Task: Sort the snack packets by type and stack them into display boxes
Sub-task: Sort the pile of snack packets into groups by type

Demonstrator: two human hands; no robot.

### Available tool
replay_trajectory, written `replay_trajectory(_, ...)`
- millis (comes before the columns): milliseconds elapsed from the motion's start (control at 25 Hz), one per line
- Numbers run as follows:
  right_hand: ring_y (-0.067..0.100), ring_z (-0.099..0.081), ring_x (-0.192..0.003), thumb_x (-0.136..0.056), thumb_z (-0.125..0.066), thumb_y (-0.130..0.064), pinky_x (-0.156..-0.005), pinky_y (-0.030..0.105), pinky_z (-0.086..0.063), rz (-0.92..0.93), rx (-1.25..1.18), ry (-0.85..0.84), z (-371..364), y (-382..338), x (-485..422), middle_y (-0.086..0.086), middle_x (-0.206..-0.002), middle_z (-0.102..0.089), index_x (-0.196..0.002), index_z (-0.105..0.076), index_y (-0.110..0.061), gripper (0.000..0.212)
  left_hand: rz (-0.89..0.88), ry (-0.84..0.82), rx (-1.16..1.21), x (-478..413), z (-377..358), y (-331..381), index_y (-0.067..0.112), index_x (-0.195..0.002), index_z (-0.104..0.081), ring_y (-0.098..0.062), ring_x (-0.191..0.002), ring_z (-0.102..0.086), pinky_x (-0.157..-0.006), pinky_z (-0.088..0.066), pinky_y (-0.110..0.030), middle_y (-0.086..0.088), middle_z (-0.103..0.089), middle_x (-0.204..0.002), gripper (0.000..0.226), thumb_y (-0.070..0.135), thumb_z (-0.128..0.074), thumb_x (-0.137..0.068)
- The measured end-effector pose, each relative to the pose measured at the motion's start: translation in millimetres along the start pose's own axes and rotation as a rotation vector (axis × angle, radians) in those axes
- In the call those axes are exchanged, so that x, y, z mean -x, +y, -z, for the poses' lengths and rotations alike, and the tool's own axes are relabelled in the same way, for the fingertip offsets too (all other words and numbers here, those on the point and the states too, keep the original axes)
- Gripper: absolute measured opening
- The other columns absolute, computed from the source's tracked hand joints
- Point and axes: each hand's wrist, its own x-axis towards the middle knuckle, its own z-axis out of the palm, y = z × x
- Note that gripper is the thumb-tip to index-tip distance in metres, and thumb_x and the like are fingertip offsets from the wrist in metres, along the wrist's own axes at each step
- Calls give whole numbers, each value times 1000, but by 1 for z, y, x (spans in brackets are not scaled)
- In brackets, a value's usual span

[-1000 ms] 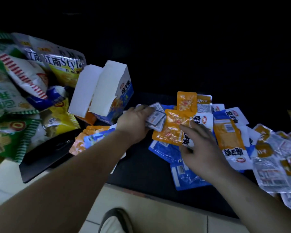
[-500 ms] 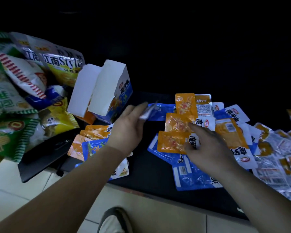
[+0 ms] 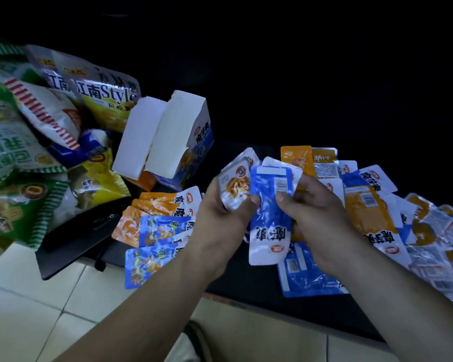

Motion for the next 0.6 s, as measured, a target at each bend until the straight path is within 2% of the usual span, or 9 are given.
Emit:
replay_trajectory(120, 15, -74, -105, -97, -69, -16, -87, 41, -58, 1, 31, -113, 4, 1, 5, -8, -115, -76, -126, -65, -37, 36, 29, -91, 7, 6, -3, -6, 19, -131, -59, -25, -111, -72, -92, -61, -45, -6, -75, -120, 40, 1, -67, -97)
replay_trajectory(240, 19, -77, -94, -96, -70, -10, -77, 41, -60, -26, -6, 28, 14, 4, -2, -3, -105, -78, -118, -69, -28, 29, 103, -18, 97, 5, 2, -7, 14, -125, -66, -32, -107, -74, -91, -61, -51, -10, -77, -115, 33, 1, -68, -95)
replay_trajectory(320, 20, -77, -86, -95, -71, -11, -72, 41, -60, -55, -6, 124, 20, 5, -5, -2, -101, -78, -113, -68, -25, 23, 122, 77, 91, 5, 11, -4, 14, -122, -68, -31, -102, -76, -86, -62, -49, -8, -78, -110, 28, 4, -68, -95)
replay_trajectory(440, 10, -75, -71, -96, -70, -13, -73, 48, -61, -160, -7, 78, 18, 9, -2, -10, -88, -78, -104, -65, -21, 13, 98, 137, 36, 6, 20, -4, 18, -118, -68, -26, -96, -78, -78, -65, -44, -4, -80, -106, 27, 8, -71, -94)
replay_trajectory(480, 8, -75, -70, -96, -69, -12, -74, 49, -61, -199, -14, 30, 11, 10, 0, -12, -86, -78, -103, -64, -21, 12, 95, 127, 36, 7, 19, -4, 17, -118, -68, -27, -96, -78, -77, -65, -44, -5, -79, -106, 27, 8, -73, -93)
replay_trajectory(600, 24, -77, -89, -93, -72, -10, -81, 55, -62, -215, -33, -9, -3, 19, 2, 2, -102, -79, -114, -69, -23, 25, 89, 115, 53, 9, 16, -9, 11, -116, -66, -31, -98, -77, -78, -64, -47, -10, -78, -108, 29, 7, -77, -89)
